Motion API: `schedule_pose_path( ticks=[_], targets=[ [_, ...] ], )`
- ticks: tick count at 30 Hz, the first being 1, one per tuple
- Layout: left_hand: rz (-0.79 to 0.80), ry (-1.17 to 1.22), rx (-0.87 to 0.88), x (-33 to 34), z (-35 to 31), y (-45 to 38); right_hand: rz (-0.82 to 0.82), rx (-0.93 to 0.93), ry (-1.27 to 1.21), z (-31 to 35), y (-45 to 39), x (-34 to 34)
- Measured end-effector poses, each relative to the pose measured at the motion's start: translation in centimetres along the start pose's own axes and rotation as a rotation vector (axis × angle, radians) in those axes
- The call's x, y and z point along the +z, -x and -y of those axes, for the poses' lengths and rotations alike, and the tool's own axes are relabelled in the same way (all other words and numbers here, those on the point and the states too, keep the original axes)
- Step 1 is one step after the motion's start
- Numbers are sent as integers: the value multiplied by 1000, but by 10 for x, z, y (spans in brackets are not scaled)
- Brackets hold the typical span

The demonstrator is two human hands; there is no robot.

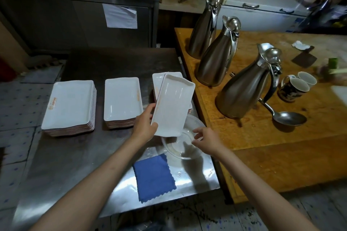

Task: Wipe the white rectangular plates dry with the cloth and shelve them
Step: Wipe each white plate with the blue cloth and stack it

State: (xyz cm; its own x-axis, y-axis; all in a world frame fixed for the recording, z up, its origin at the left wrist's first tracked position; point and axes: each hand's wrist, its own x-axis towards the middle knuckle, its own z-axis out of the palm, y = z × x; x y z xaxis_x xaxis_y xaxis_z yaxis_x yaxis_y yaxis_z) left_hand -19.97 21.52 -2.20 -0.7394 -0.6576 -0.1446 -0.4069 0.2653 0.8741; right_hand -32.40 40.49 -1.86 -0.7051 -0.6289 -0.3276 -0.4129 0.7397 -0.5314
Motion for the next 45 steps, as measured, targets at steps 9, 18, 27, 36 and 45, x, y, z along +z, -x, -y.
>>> schedule_pose_path(
  ticks=[9,18,27,36,45],
  targets=[
    [42,371,-235,-24,2,-5,70,-177,101,32,41,34],
    [161,558,-390,-48,25,-11,277,-280,300,53,54,102],
    [232,586,-417,-59,40,-14,220,-303,485,49,43,134],
    [219,624,-422,-64,42,-17,163,-297,314,50,46,129],
    [254,630,-402,-71,42,-16,22,-268,1,61,64,100]
  ],
)
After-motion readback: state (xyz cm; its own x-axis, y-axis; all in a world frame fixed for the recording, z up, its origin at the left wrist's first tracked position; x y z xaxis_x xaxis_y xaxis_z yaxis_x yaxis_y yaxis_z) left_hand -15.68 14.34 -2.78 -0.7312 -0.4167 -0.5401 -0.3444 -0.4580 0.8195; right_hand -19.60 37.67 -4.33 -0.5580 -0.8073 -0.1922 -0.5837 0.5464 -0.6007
